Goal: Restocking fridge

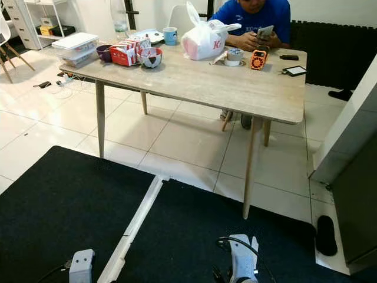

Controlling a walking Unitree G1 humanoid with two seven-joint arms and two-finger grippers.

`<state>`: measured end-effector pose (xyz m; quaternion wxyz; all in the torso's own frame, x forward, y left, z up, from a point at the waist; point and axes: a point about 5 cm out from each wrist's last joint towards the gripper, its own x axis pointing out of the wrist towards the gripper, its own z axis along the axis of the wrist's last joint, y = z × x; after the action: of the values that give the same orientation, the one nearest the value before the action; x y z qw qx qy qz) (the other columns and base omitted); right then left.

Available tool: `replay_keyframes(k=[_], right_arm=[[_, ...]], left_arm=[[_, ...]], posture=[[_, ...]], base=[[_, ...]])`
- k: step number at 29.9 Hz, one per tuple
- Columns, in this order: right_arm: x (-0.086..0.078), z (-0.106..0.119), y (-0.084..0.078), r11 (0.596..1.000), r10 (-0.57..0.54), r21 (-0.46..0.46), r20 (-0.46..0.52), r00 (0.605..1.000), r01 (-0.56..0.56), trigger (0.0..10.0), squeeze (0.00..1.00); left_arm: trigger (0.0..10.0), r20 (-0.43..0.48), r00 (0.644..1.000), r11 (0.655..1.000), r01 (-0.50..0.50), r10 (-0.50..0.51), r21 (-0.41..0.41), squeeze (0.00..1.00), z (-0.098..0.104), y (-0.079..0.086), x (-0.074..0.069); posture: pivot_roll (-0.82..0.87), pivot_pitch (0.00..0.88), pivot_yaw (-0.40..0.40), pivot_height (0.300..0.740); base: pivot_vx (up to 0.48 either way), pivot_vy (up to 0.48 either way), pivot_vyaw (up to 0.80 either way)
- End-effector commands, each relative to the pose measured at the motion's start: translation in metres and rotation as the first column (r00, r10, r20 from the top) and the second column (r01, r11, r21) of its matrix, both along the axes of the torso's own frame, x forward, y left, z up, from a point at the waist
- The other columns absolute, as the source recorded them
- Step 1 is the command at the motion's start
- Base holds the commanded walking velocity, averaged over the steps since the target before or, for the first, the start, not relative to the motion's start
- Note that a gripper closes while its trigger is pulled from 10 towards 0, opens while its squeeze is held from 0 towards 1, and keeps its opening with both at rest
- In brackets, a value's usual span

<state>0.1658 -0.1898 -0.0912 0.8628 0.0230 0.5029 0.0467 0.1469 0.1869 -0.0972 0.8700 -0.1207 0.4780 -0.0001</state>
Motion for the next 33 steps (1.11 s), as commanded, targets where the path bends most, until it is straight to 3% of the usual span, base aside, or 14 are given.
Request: replay_keyframes(k=[1,33], right_arm=[[-0.0027,-0.0015,0.0015,1.0,0.003,-0.001,-0.013,1.0,-0.003,10.0,0.0],[-0.0048,-0.0031,0.0076,1.0,0.005,0.01,-0.02,1.0,-0.005,10.0,0.0]], left_arm=[[10.0,-0.02,1.0,1.0,0.001,-0.001,0.006,0.0,-0.0015,0.0033,-0.0048],[10.0,-0.028,0.999,0.999,0.046,-0.046,0.02,0.0,-0.0023,0.0022,-0.0067]], posture=[[-0.04,0.0,0.023,0.74],[-0.04,0.0,0.028,0.74]], base=[[0.0,0.0,0.0],[0.353,0.0,0.0]])
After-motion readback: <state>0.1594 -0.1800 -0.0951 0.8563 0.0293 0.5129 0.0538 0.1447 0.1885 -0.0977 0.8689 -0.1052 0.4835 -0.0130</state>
